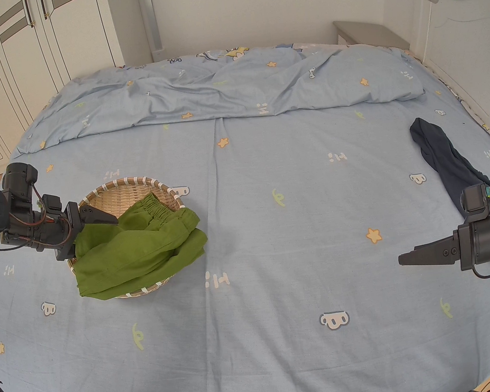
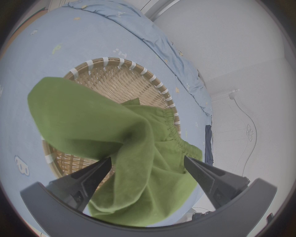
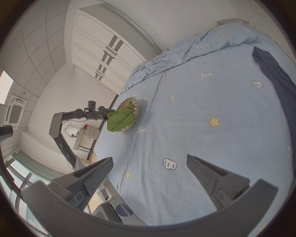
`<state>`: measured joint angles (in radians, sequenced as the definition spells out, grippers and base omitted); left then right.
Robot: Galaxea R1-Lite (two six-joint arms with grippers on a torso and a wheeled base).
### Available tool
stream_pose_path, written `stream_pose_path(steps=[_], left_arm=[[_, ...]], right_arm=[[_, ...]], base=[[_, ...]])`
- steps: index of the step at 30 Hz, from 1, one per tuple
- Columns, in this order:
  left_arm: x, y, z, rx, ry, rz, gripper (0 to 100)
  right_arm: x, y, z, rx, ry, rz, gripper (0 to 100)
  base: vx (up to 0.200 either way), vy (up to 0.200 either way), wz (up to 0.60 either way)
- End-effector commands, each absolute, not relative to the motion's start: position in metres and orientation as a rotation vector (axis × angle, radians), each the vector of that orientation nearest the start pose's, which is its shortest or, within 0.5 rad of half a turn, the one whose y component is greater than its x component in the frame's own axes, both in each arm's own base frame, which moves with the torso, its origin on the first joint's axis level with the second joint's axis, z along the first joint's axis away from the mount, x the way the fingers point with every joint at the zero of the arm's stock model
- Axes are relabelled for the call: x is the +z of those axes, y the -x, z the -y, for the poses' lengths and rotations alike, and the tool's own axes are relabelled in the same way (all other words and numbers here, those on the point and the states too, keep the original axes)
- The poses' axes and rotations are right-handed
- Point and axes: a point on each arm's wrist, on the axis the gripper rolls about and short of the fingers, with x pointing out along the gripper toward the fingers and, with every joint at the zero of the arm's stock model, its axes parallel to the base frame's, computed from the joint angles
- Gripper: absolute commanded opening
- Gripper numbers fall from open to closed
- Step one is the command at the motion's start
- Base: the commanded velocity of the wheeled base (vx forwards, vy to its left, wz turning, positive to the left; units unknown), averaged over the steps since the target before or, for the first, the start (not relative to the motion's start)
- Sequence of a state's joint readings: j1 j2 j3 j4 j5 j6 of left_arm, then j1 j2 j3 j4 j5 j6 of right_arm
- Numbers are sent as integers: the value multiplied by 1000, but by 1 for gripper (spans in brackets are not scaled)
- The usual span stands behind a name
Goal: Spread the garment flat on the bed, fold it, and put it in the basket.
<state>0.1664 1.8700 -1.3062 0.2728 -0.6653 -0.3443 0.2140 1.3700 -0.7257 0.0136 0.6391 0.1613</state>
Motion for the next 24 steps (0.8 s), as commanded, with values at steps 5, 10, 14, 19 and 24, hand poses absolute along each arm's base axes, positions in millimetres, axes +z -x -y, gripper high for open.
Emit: stream_pose_path(steps=[5,10,14,19,24], left_arm=[[243,-309,-42,-334,645,-800,100],[292,-267,-40,-296,645,-858,100],[314,-222,-30,-325,554,-931,100],[320,-160,-17,-353,423,-953,100],[307,-97,-5,-363,403,-898,100]], right_arm=[[189,-195,-56,769,-289,-729,100],[190,-195,-56,770,-287,-725,100],[194,-180,-53,763,-268,-689,100],[207,-118,-39,756,-224,-515,100],[181,-59,-25,744,-213,-421,100]], base=[[0,0,0],[0,0,0],[0,0,0],[0,0,0],[0,0,0]])
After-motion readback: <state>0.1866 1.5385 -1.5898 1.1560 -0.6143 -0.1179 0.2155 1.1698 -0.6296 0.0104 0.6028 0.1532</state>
